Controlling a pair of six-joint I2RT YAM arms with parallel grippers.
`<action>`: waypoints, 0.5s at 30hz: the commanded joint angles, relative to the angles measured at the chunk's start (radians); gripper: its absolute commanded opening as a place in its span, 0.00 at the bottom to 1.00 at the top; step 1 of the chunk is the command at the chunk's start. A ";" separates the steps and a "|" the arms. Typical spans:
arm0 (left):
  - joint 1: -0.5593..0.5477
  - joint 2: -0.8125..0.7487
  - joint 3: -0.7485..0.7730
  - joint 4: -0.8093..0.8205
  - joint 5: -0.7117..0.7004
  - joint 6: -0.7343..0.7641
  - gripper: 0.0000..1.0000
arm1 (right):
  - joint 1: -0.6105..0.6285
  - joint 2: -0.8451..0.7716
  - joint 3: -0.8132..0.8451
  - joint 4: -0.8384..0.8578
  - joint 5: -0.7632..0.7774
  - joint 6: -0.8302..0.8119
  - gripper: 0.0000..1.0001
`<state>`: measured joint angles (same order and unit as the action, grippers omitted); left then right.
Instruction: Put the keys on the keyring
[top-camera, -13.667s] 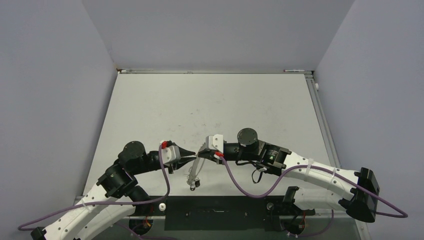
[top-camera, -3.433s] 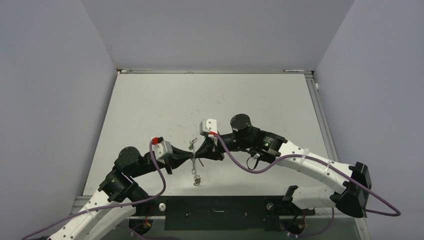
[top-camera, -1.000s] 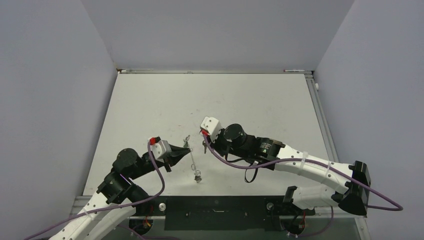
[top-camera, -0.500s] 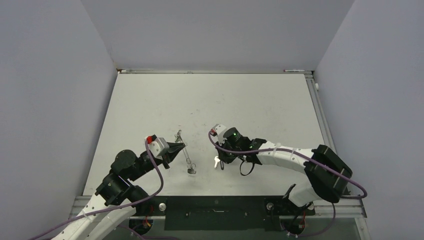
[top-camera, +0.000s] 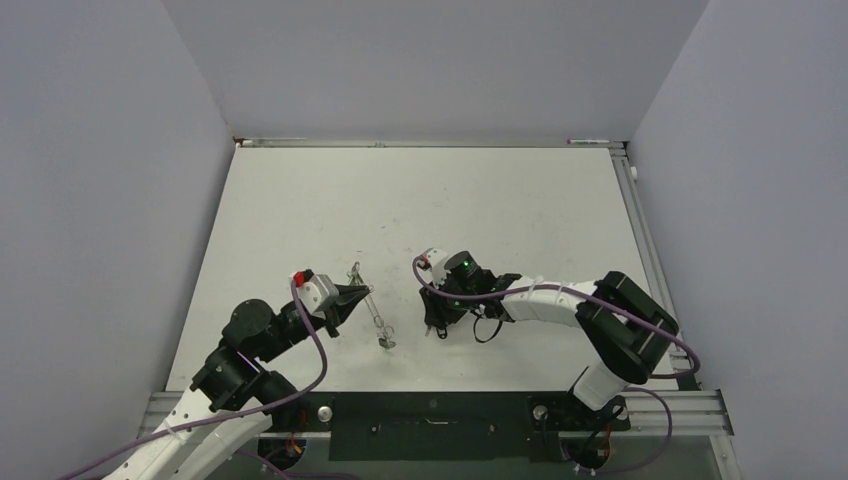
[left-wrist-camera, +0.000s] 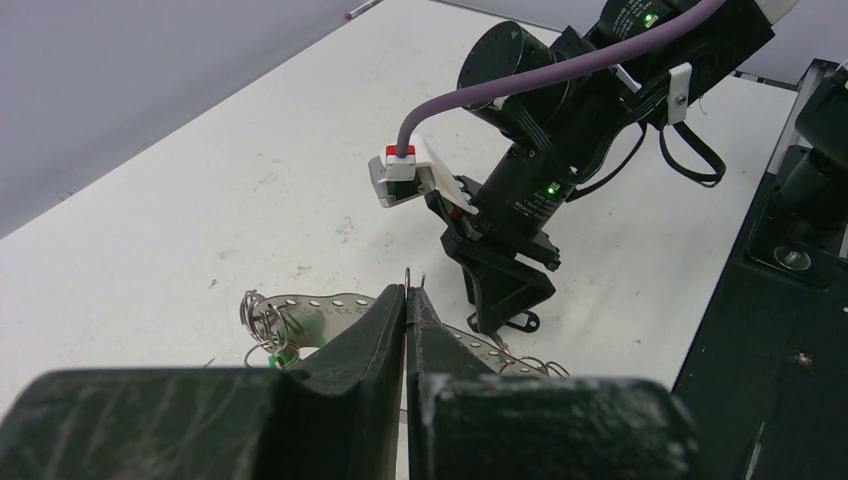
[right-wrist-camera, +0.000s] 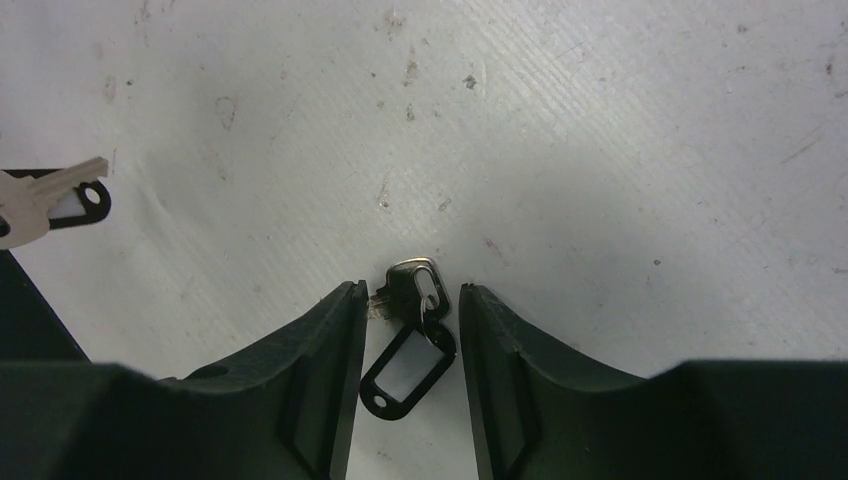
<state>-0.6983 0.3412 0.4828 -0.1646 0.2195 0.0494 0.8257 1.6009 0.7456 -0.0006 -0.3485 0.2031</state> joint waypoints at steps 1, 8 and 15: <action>0.005 -0.007 0.031 0.039 -0.008 0.009 0.00 | -0.001 -0.050 0.021 0.009 0.024 -0.003 0.40; 0.005 -0.005 0.033 0.037 -0.005 0.009 0.00 | -0.002 -0.119 0.008 -0.061 0.031 -0.038 0.41; 0.005 -0.004 0.032 0.037 -0.004 0.009 0.00 | 0.002 -0.078 0.011 -0.088 0.007 -0.068 0.37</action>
<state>-0.6983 0.3412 0.4828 -0.1696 0.2195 0.0494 0.8257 1.5135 0.7456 -0.0807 -0.3229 0.1658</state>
